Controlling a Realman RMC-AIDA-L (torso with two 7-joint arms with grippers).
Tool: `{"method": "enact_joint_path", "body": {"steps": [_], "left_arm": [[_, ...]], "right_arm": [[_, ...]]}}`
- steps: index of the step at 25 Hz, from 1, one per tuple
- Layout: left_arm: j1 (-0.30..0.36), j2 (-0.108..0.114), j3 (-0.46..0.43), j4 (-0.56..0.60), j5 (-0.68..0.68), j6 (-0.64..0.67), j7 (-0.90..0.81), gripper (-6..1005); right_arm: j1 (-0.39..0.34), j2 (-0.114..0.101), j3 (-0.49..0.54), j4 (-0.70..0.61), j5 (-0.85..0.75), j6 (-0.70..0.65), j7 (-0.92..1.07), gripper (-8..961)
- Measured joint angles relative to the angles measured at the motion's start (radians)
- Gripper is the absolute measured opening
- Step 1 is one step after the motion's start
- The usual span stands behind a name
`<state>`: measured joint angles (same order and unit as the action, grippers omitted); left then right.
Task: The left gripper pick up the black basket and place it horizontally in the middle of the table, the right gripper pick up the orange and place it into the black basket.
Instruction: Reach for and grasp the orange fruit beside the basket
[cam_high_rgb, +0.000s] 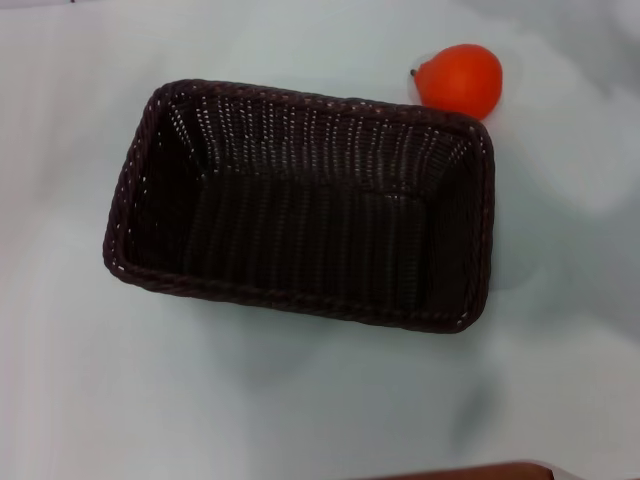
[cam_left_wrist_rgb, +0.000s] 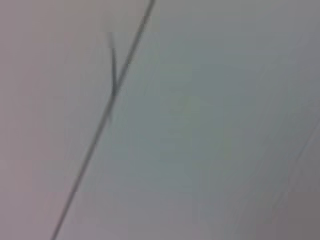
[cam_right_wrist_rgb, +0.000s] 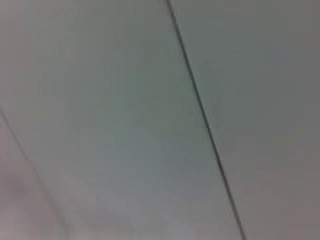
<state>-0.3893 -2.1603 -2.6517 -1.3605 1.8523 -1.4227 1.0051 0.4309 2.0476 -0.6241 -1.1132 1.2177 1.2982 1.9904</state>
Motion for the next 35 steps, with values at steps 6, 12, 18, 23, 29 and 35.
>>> {"method": "enact_joint_path", "body": {"steps": [6, 12, 18, 23, 29, 35], "left_arm": [[0.111, -0.001, -0.008, 0.156, -0.318, 0.01, 0.207, 918], [0.169, -0.002, -0.009, 0.254, -0.436, -0.066, 0.318, 912], [0.185, -0.003, -0.009, 0.274, -0.456, -0.095, 0.319, 903], [0.184, -0.003, -0.005, 0.289, -0.462, -0.098, 0.319, 902], [0.176, -0.003, 0.001, 0.31, -0.466, -0.103, 0.319, 902], [0.171, -0.003, -0.005, 0.344, -0.467, -0.111, 0.32, 902]], "right_arm": [[0.17, -0.037, -0.01, -0.243, -0.517, 0.282, 0.458, 902], [0.368, -0.021, -0.085, -0.114, -0.88, 0.338, 0.584, 902], [0.404, 0.011, -0.097, 0.091, -0.908, 0.125, 0.595, 713], [0.396, 0.029, -0.113, 0.169, -0.908, -0.021, 0.596, 725], [0.404, 0.032, -0.128, 0.248, -0.891, -0.119, 0.589, 786], [0.411, 0.033, -0.17, 0.31, -0.863, -0.222, 0.586, 874]]}}
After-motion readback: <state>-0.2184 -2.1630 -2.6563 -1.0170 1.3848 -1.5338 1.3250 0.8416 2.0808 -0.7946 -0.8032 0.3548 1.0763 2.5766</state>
